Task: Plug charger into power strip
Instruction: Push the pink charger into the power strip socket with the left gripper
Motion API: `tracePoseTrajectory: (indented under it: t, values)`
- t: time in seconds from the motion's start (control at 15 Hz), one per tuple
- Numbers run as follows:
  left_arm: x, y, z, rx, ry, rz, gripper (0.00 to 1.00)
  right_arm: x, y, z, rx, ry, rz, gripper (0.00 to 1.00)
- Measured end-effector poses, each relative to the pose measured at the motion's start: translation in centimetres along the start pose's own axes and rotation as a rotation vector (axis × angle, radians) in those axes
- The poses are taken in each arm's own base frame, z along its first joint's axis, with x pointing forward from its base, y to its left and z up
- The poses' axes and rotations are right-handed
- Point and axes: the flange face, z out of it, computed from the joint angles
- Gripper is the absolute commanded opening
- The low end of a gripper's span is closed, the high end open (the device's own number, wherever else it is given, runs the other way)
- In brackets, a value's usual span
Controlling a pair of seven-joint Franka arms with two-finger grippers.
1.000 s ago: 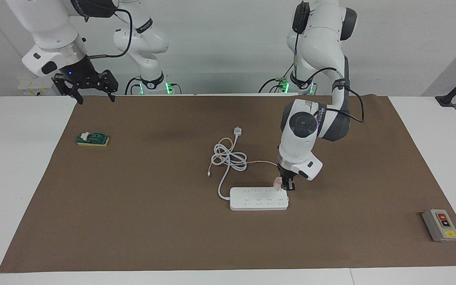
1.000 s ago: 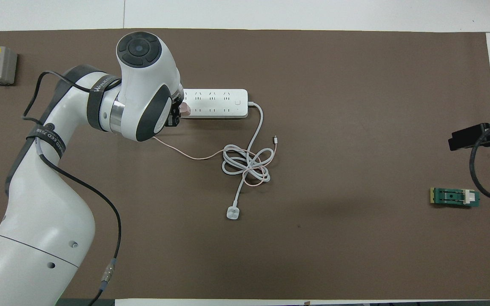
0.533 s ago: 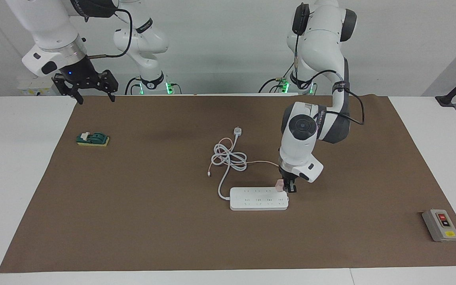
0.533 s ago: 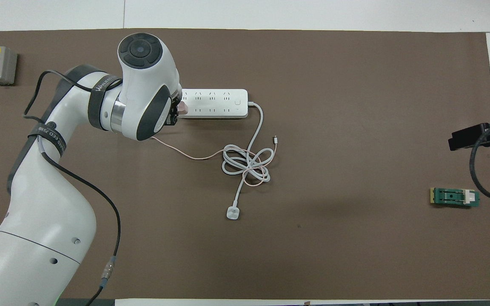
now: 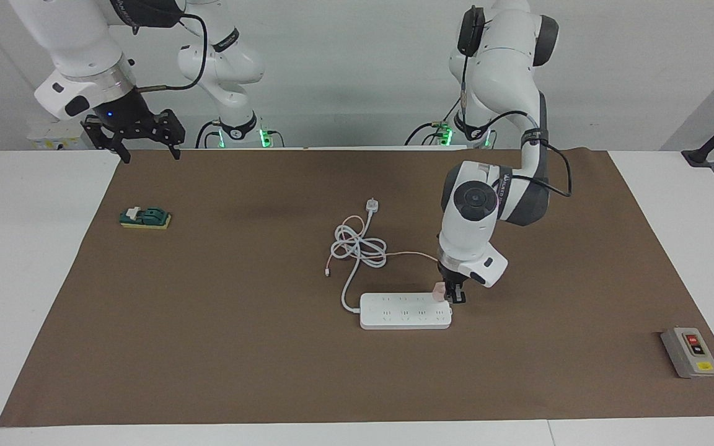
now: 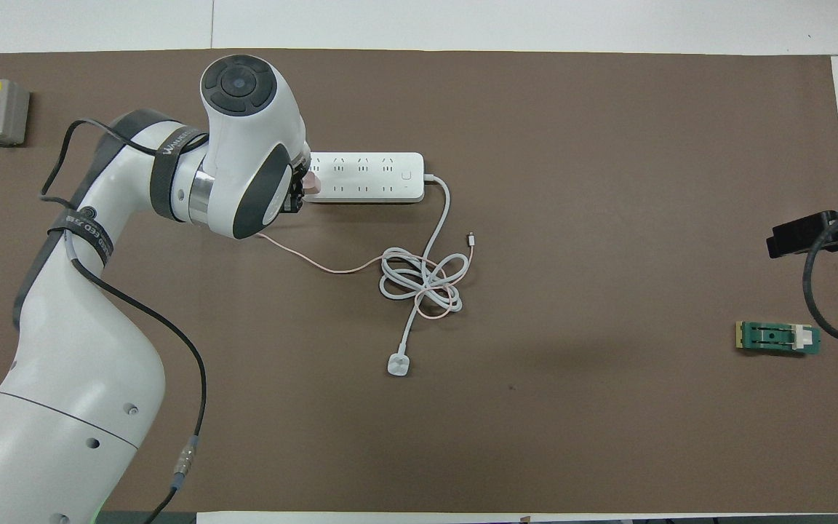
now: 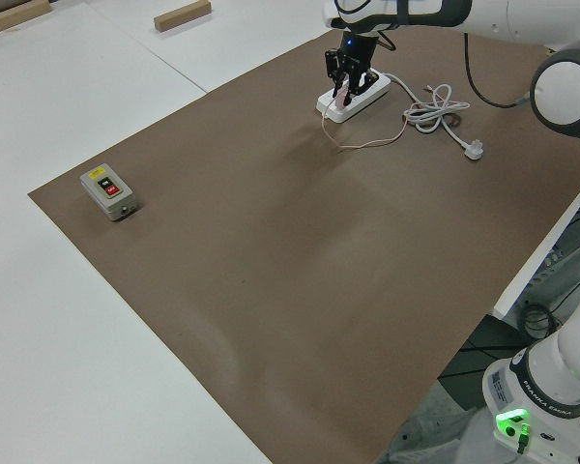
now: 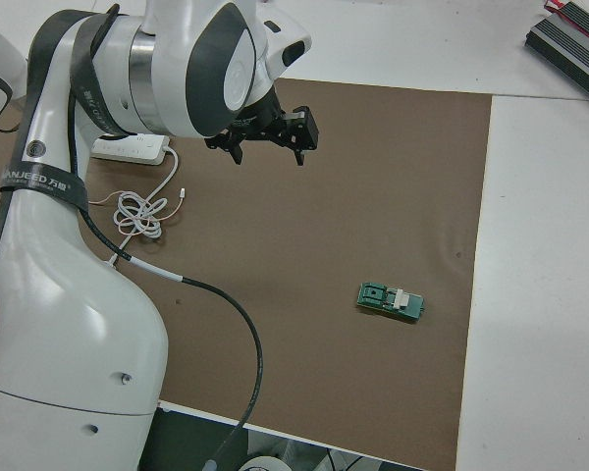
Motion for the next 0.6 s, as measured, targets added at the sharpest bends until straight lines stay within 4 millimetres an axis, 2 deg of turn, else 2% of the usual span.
tracePoseTrajectory:
  t: [0.6]
  values:
    - [-0.23, 0.44, 0.02, -0.007, -0.002, 0.001, 0.00, 0.00, 0.00, 0.00, 0.000, 0.000, 0.000, 1.00]
